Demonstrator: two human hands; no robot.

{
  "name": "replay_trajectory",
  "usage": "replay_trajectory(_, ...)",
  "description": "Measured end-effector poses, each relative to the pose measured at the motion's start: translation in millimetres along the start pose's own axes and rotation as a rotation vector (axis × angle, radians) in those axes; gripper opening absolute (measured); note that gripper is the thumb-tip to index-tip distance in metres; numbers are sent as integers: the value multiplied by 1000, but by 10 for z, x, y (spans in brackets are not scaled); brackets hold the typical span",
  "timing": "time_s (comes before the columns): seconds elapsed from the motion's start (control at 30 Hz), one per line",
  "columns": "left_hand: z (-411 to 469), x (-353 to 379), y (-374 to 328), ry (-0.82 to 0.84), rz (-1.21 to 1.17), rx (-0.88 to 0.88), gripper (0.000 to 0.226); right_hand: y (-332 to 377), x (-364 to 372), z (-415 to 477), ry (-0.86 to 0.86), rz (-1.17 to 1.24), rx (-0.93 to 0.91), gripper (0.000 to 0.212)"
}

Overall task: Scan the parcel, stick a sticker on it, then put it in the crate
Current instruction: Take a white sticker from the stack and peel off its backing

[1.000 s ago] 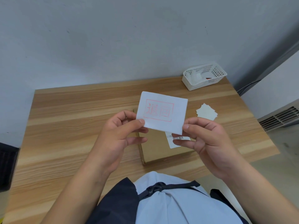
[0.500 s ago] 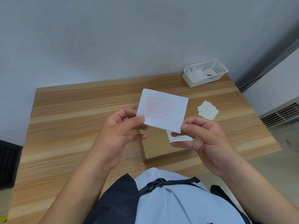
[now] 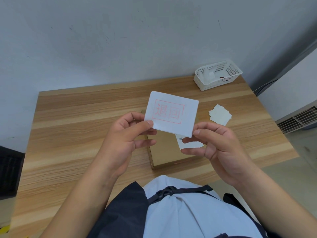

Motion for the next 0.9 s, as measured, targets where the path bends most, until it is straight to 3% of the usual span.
replay_trajectory(0.8,11,-12,109,13,-8,-14,7,-44,-23,3,29,-14,-5,11)
replay_trajectory(0.9,25,10,140,7,-8,-35,27,-3,-16,-3,18,-33,-85,12)
Point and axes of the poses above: each hand's wrist, its own z-axis towards the middle knuckle, its own x-axis out of the palm, y = z × x, the point moved 5 cm from there along z, towards the middle knuckle, and after that the axes turned 7 degrees about -y, right-handed, at the moved point
